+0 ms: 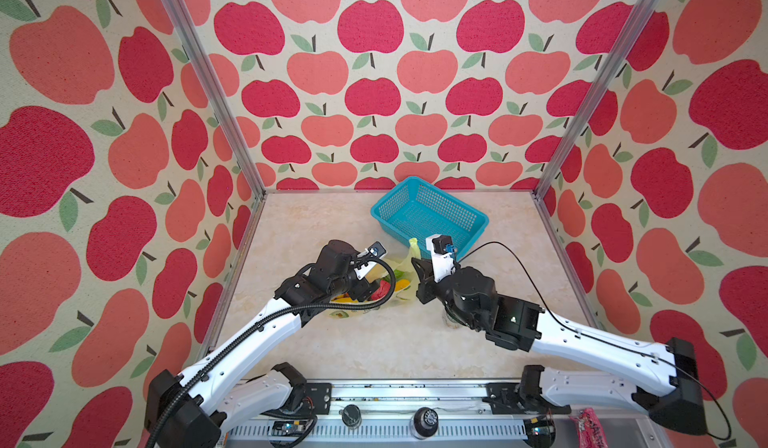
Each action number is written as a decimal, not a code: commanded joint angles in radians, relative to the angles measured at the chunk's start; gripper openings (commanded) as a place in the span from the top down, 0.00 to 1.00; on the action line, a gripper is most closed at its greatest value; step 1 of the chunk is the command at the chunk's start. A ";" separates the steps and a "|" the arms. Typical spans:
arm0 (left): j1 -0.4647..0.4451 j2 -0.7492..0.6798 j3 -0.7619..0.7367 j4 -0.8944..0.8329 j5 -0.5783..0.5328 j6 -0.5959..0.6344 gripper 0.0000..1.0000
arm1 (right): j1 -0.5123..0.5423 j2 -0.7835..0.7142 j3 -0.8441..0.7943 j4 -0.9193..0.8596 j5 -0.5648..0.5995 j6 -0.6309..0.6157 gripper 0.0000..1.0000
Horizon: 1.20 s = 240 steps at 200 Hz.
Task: Untie the knot of the plastic bag and take out the fruit
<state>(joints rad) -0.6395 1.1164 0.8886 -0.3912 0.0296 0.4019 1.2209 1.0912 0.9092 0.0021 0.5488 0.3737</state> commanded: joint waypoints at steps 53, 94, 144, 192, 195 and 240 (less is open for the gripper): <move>0.056 0.210 0.130 0.047 -0.077 0.011 0.69 | -0.006 -0.005 -0.032 0.003 -0.028 0.034 1.00; 0.068 0.172 0.141 0.123 -0.065 0.004 1.00 | -0.003 -0.042 -0.024 -0.044 -0.109 0.097 0.90; 0.074 0.222 0.250 0.079 -0.154 0.011 1.00 | -0.004 -0.156 0.067 -0.278 -0.124 0.278 0.01; 0.079 0.252 0.391 0.028 -0.253 0.036 1.00 | -0.004 -0.203 0.092 -0.287 -0.234 0.267 0.01; 0.078 0.255 0.405 0.023 -0.254 0.038 1.00 | -0.003 -0.208 0.089 -0.287 -0.232 0.264 0.01; 0.080 0.381 0.691 -0.066 -0.351 0.109 1.00 | -0.006 -0.332 0.030 -0.312 -0.195 0.281 0.01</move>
<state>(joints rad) -0.5659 1.4403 1.4342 -0.4057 -0.2352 0.4538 1.2209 0.8299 0.9634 -0.2684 0.3473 0.6281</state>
